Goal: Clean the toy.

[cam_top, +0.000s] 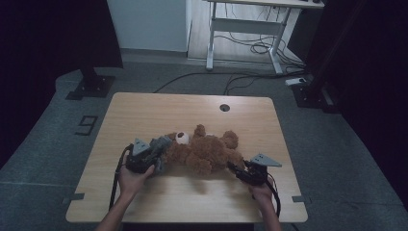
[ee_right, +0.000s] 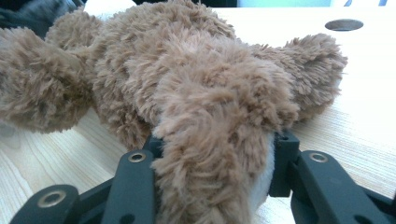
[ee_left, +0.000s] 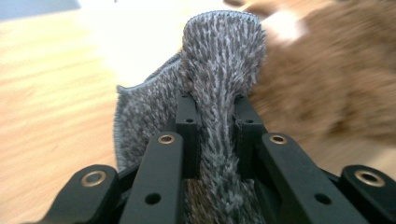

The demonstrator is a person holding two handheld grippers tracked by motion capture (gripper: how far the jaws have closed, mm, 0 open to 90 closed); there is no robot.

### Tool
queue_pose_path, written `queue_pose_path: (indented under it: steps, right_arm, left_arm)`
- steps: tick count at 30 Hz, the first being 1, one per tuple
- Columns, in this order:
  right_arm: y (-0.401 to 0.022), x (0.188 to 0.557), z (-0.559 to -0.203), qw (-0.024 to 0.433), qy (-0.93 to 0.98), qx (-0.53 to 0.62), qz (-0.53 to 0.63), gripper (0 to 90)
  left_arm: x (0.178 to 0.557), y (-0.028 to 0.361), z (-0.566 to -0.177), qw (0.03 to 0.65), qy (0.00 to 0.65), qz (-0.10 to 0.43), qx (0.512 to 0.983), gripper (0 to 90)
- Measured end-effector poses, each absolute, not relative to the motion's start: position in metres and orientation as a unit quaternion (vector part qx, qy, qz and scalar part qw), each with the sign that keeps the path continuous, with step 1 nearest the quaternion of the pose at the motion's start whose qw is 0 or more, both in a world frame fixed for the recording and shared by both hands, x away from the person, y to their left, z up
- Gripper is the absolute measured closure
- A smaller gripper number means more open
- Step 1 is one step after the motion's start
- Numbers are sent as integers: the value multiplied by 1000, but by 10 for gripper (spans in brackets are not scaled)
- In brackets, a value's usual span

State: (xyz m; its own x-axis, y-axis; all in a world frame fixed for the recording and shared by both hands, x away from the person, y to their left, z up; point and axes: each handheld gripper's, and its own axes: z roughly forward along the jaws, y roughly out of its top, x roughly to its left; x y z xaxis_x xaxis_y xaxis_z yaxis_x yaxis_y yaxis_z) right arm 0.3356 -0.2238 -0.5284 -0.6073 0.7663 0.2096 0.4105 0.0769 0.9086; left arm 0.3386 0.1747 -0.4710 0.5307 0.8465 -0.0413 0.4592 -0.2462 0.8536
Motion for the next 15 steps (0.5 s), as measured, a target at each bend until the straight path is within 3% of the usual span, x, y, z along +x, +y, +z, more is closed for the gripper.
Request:
queue_pose_path:
  steps: [3, 9, 15]
  right_arm:
    - [-224, 336, -529, 163, 714, 413, 541, 570]
    - [-224, 335, -528, 165, 715, 411, 541, 570]
    - [-224, 335, -529, 162, 715, 412, 541, 570]
  left_arm:
    - [334, 157, -458, 451, 406, 218, 764, 768]
    - [335, 73, -429, 483, 332, 173, 792, 767]
    - [322, -14, -440, 439, 260, 173, 842, 765]
